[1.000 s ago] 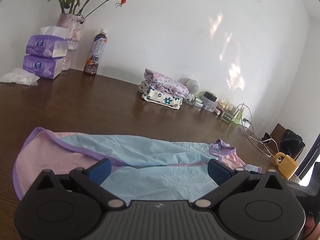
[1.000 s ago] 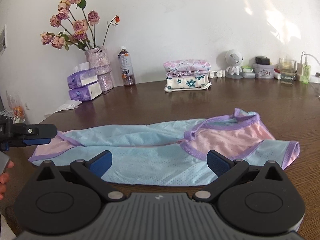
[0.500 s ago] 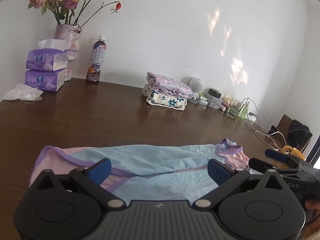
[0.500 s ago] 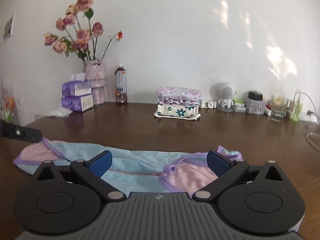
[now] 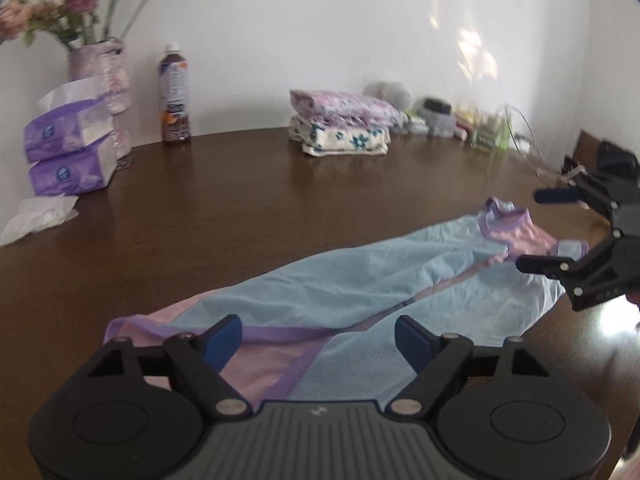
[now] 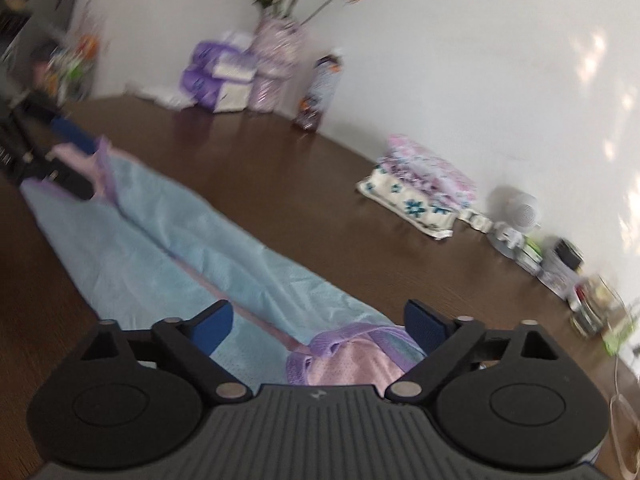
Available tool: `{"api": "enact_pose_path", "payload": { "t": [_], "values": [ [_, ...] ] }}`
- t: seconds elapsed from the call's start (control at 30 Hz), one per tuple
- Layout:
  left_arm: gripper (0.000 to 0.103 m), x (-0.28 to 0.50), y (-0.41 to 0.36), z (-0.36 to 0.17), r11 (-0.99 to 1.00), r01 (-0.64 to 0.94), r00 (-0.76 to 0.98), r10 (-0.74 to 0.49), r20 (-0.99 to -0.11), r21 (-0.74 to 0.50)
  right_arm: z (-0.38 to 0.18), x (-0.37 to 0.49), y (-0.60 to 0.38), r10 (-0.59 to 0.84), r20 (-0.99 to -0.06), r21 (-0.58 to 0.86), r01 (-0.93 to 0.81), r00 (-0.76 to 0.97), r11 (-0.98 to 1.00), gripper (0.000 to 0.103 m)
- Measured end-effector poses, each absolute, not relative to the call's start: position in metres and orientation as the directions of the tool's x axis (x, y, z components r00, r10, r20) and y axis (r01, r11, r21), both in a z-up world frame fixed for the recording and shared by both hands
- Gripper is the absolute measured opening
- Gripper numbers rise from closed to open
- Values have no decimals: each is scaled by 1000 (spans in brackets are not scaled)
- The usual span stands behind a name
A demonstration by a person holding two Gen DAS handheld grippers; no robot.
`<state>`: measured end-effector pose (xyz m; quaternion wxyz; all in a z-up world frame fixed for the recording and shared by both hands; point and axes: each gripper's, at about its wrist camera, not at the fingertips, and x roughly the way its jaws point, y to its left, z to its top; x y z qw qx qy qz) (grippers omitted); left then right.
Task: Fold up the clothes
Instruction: 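Close the right gripper on the pink trimmed end while the left gripper grips the other end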
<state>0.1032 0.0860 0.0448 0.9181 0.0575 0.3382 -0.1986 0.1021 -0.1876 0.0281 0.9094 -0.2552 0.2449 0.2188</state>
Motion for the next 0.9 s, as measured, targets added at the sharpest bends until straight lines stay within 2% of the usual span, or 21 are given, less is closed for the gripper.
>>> {"api": "enact_pose_path", "payload": {
  "t": [0.17,0.23,0.37,0.4,0.5,0.57,0.6,0.63,0.67,0.7,0.9],
  "values": [
    [64,126,63,42,846,526,634,-327,-701,82,21,119,-169,267,-634,-432,-619,726,656,66],
    [51,135,54,40,812,571,610,-321,-724,121,21,122,-167,263,-651,-443,-638,712,630,60],
    [44,143,52,34,763,631,556,-319,-767,141,21,126,-171,257,-682,-446,-668,685,595,40],
    [43,145,51,33,756,639,548,-320,-773,141,21,128,-172,256,-688,-443,-672,679,593,37],
    [31,151,46,32,729,669,525,-326,-786,144,20,134,-173,256,-708,-425,-687,658,590,28],
    [30,154,42,30,712,686,510,-325,-796,149,19,136,-170,267,-719,-414,-704,642,577,20],
    [26,155,41,30,703,695,502,-326,-801,149,19,136,-169,272,-724,-412,-714,634,567,19],
    [15,157,40,31,696,703,491,-329,-807,145,18,136,-168,275,-728,-412,-721,628,557,15],
    [8,157,40,31,690,708,487,-328,-809,147,17,135,-168,277,-729,-411,-725,625,553,8],
    [2,157,40,31,685,711,490,-324,-809,156,16,135,-167,279,-730,-411,-727,624,550,4],
    [2,153,46,34,669,723,496,-329,-804,172,21,129,-172,305,-725,-401,-739,617,542,1]
  ]
}}
